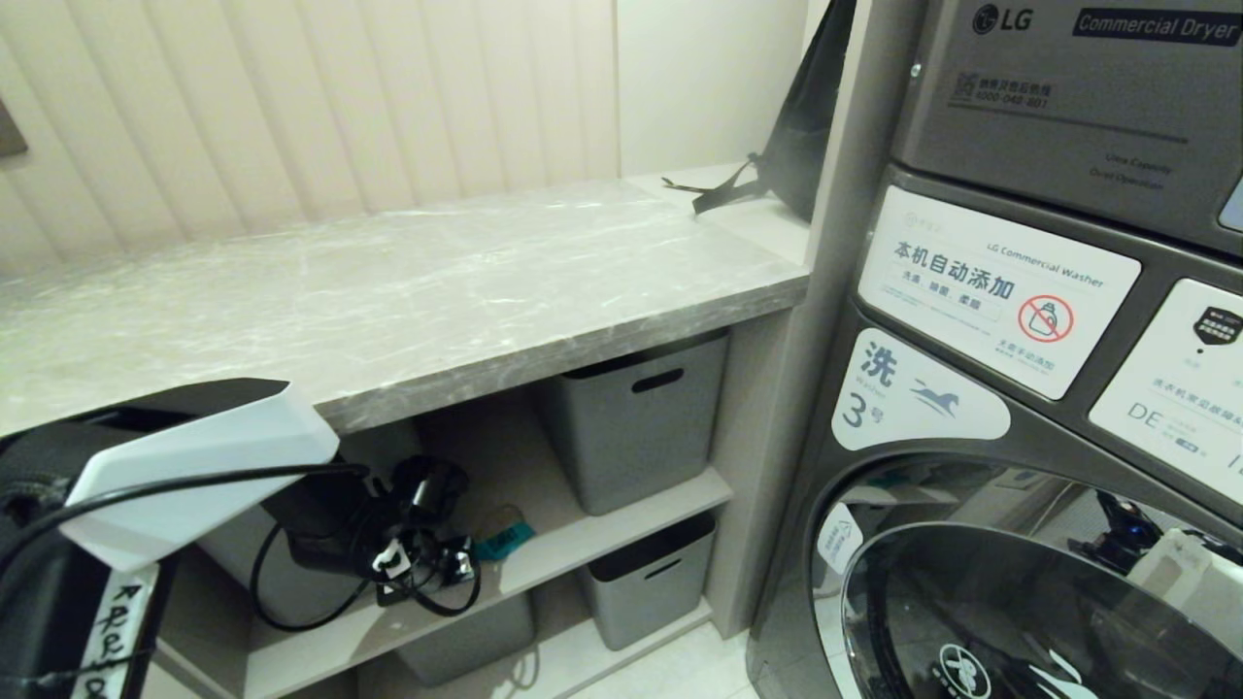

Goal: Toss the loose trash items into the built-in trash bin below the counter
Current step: Pick up the garbage

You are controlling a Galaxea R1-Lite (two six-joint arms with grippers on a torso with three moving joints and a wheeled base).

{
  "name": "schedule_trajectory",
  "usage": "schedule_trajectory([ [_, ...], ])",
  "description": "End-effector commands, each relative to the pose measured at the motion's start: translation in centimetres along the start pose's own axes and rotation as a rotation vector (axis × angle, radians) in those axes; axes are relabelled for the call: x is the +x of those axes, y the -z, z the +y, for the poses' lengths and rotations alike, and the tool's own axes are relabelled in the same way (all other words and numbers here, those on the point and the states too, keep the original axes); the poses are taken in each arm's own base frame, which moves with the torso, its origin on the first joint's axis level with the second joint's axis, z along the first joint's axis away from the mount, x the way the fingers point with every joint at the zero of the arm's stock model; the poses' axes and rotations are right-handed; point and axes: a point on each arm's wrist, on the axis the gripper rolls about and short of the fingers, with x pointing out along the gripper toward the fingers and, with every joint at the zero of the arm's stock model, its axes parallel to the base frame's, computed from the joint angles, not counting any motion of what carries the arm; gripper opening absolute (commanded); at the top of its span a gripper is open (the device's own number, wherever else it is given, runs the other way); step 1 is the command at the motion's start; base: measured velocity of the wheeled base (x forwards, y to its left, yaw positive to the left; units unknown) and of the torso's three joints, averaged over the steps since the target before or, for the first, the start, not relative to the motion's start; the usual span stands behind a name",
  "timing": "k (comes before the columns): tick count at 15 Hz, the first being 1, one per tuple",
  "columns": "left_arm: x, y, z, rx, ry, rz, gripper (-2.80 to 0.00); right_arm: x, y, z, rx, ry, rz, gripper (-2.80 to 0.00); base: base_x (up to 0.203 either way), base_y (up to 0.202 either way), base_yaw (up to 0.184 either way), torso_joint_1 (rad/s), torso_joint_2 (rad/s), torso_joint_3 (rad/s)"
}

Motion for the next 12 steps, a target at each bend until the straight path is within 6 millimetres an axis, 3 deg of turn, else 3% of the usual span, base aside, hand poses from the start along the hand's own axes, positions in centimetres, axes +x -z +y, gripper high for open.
schedule_trajectory([
  [1, -1.2, -0.5, 0.0, -0.013, 0.025, -0.021, -2.80, 0.0, 0.0, 0.0, 0.000, -0.001, -0.002, -2.80, 0.000, 0.000, 0.000, 0.000, 0.00, 0.000],
  [2, -1.4, -0.5, 0.1, -0.015, 0.028, -0.022, -2.80, 0.0, 0.0, 0.0, 0.000, -0.001, -0.001, -2.80, 0.000, 0.000, 0.000, 0.000, 0.00, 0.000],
  [3, -1.7, -0.4, 0.2, -0.021, 0.028, -0.020, 0.00, 0.0, 0.0, 0.0, 0.000, -0.001, -0.002, -2.80, 0.000, 0.000, 0.000, 0.000, 0.00, 0.000],
  [9, -2.3, 1.5, 1.2, -0.023, 0.026, -0.003, 0.00, 0.0, 0.0, 0.0, 0.000, -0.001, -0.001, -2.80, 0.000, 0.000, 0.000, 0.000, 0.00, 0.000],
  [12, -3.7, 2.6, 1.7, -0.018, 0.073, -0.051, 0.00, 0.0, 0.0, 0.0, 0.000, -0.001, -0.001, -2.80, 0.000, 0.000, 0.000, 0.000, 0.00, 0.000],
])
